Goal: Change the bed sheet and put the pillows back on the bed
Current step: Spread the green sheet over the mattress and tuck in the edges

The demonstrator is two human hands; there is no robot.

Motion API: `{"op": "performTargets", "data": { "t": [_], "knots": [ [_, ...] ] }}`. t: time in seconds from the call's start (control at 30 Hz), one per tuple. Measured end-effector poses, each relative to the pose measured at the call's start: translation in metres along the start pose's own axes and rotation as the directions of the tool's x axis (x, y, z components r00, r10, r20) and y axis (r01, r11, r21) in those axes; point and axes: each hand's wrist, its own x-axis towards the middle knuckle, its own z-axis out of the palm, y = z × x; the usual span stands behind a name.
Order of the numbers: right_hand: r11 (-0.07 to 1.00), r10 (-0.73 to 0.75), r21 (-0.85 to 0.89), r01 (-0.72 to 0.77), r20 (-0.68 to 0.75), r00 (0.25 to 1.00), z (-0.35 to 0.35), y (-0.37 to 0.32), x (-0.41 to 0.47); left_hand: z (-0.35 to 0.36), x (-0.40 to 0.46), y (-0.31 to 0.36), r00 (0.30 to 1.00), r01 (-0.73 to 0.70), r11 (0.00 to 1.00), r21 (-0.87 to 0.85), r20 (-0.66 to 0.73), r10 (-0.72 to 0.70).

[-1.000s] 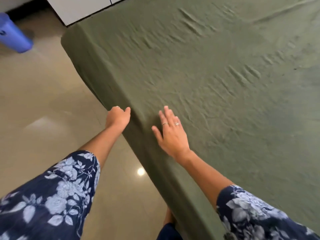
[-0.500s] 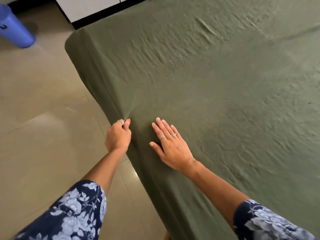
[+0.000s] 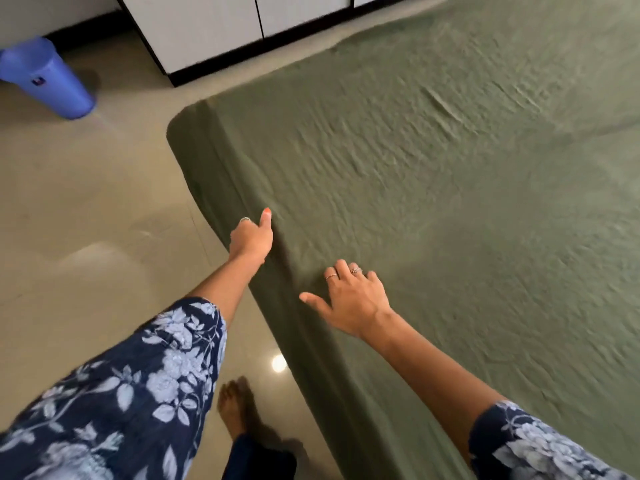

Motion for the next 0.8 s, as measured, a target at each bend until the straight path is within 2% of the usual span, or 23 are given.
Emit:
{"op": "performTargets", "data": {
  "t": [0.1, 0.17, 0.27, 0.33, 0.43, 0.47, 0.53, 0.6, 0.7, 0.73, 0.8],
  "knots": [
    [0.991, 0.126, -0.059, -0.118, 0.14, 0.982, -0.019, -0.016, 0.041, 0.0, 0.037, 0.006, 1.0, -0.021, 1.0, 0.022, 0.016, 0.021],
    [0.982, 0.18, -0.093, -0.164, 0.201, 0.963, -0.02, -0.026, 0.059, -0.004, 0.053, 0.0, 0.99, -0.139, 0.975, 0.176, 0.051, 0.132],
    [0.971, 0.236, -0.12, -0.208, 0.315, 0.92, -0.035, -0.035, 0.081, -0.025, 0.068, -0.015, 0.933, -0.36, 0.849, 0.388, 0.143, 0.33],
    [0.962, 0.273, -0.101, -0.255, 0.298, 0.914, -0.052, -0.044, 0.099, -0.041, 0.075, -0.022, 0.899, -0.436, 0.808, 0.397, 0.227, 0.374],
    [0.943, 0.331, -0.011, -0.332, 0.1, 0.938, -0.072, -0.06, 0.142, -0.052, 0.088, -0.019, 0.833, -0.539, 0.727, 0.426, 0.398, 0.385],
    [0.935, 0.349, 0.047, -0.353, 0.073, 0.934, -0.075, -0.067, 0.16, -0.056, 0.097, -0.015, 0.808, -0.572, 0.691, 0.441, 0.447, 0.383],
    [0.886, 0.408, 0.183, -0.426, 0.126, 0.904, -0.078, -0.077, 0.192, -0.067, 0.119, -0.004, 0.794, -0.59, 0.663, 0.46, 0.479, 0.374],
    [0.852, 0.453, 0.185, -0.49, 0.21, 0.866, -0.078, -0.081, 0.212, -0.077, 0.145, 0.011, 0.8, -0.583, 0.676, 0.45, 0.464, 0.382],
    [0.857, 0.465, 0.099, -0.506, 0.278, 0.841, -0.08, -0.078, 0.226, -0.083, 0.183, 0.033, 0.811, -0.541, 0.71, 0.451, 0.505, 0.297],
    [0.855, 0.46, 0.101, -0.508, 0.302, 0.835, -0.082, -0.076, 0.228, -0.082, 0.193, 0.039, 0.805, -0.516, 0.746, 0.421, 0.536, 0.255],
    [0.85, 0.452, 0.109, -0.516, 0.352, 0.819, -0.084, -0.072, 0.233, -0.082, 0.212, 0.044, 0.819, -0.356, 0.902, 0.243, 0.546, 0.176]
  ]
}}
